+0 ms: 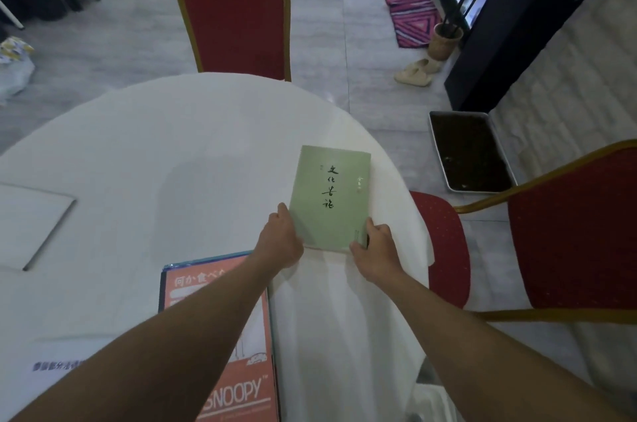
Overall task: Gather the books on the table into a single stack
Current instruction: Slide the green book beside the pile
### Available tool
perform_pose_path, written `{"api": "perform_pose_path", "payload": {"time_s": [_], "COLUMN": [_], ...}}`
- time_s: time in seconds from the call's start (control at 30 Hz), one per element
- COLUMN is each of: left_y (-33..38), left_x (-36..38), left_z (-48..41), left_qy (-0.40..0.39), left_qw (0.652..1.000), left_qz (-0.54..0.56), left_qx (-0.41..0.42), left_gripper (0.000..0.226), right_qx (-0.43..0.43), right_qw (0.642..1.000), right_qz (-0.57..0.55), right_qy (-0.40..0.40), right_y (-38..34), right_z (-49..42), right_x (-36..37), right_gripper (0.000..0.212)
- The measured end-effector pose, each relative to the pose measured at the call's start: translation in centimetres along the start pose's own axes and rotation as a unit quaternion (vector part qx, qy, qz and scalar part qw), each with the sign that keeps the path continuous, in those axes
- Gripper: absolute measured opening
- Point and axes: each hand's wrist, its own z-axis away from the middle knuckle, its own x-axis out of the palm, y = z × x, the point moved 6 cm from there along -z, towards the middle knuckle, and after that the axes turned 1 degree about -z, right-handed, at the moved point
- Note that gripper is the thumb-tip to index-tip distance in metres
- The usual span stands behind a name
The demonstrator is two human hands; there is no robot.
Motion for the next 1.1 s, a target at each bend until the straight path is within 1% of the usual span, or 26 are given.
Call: {"api": "perform_pose_path", "payload": {"time_s": [0.1,0.23,0.5,0.7,0.87,1.0,1.03,1.1], "left_y": [-0.2,-1.0,-2.9,-3.1,-3.2,-2.9,-2.8,-2.4], "left_x": [1.5,3.1,5.5,6.1,6.0,5.4,5.1,4.2], "left_z": [2.5,5.9,11.1,12.5,12.7,12.6,12.6,12.6], "left_qy": [-0.032,-0.044,-0.055,-0.061,-0.079,-0.072,-0.066,-0.053], "left_qw": [0.999,0.998,0.998,0.997,0.996,0.996,0.996,0.997], "left_qz": [-0.039,-0.051,-0.035,-0.036,-0.042,-0.041,-0.036,-0.026], "left_qx": [0.011,0.018,0.007,0.016,0.019,0.039,0.047,0.057], "left_gripper": [0.041,0.036,0.039,0.039,0.039,0.047,0.048,0.05], "right_qx": [0.001,0.01,0.017,0.033,0.033,0.035,0.03,0.013], "right_qw": [1.0,1.0,1.0,0.999,0.998,0.997,0.998,0.998], "right_qz": [0.001,0.01,0.005,0.008,0.024,0.041,0.046,0.049], "right_qy": [-0.008,-0.023,-0.024,-0.035,-0.047,-0.047,-0.044,-0.032], "right_y": [1.3,2.7,4.5,5.0,4.5,4.0,3.6,2.6], "right_z": [2.5,6.0,11.6,13.1,13.3,13.2,13.2,13.1], "right_x": [0.2,0.8,2.4,2.7,2.5,1.7,1.4,0.6], "right_gripper": [0.051,0.054,0.059,0.067,0.058,0.03,0.028,0.033]}}
